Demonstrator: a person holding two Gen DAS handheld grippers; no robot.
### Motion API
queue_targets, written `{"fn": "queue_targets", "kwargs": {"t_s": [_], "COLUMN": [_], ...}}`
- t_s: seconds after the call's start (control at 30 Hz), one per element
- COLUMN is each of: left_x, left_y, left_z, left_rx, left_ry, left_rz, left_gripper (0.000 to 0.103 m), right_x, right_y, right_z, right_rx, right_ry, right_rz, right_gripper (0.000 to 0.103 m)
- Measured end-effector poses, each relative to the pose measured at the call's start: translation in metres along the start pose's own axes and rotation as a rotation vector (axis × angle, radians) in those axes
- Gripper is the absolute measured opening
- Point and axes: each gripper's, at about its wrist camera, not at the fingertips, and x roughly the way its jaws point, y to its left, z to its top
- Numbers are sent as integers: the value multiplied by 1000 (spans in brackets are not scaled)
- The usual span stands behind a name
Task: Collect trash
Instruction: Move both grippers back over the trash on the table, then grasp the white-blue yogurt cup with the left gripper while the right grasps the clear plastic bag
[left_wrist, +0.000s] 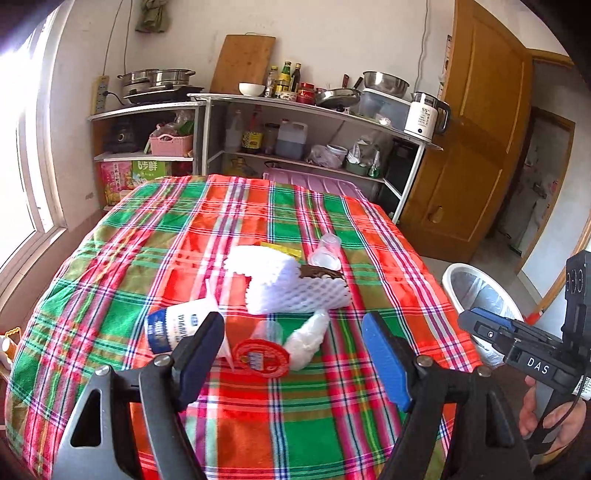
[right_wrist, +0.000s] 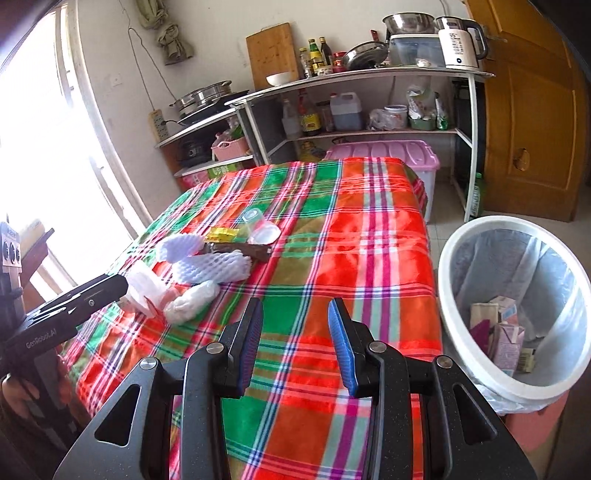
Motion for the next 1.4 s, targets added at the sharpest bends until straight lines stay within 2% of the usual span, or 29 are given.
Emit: {"fn": "queue_targets", "kwargs": {"t_s": [0.13, 0.33, 0.6, 0.8, 0.87, 1.0, 1.2, 1.4], "left_x": [-4, 3, 12, 22, 26, 34, 44, 45], "left_y": [25, 55, 81, 89, 90, 92, 86, 80], "left_z": [-5, -11, -12, -6, -4, -2, -2, -10], "left_rx": [-23, -45, -54, -19, -1, 8, 44, 64], "left_ry": [6, 59, 81, 107, 111, 126, 154, 176], "left_rz": [43, 51, 56, 37, 31, 8, -78, -98], "left_gripper": [80, 81, 81, 81, 81, 82, 83, 83], "right_x": [13, 41, 84, 104, 112, 121, 134, 136], "right_y": [18, 45, 76, 87, 86, 86, 87, 90], "right_z": [2, 2, 1, 6, 7, 7, 12, 13], "right_rx": [-25, -51, -74, -52, -32, -15, 11, -3], "right_ry": [18, 68, 152, 178, 196, 208, 236, 231], "right_rz": [26, 67, 110, 118, 120, 117, 153, 154], "right_gripper": [39, 39, 39, 41, 48, 48, 48, 45]}}
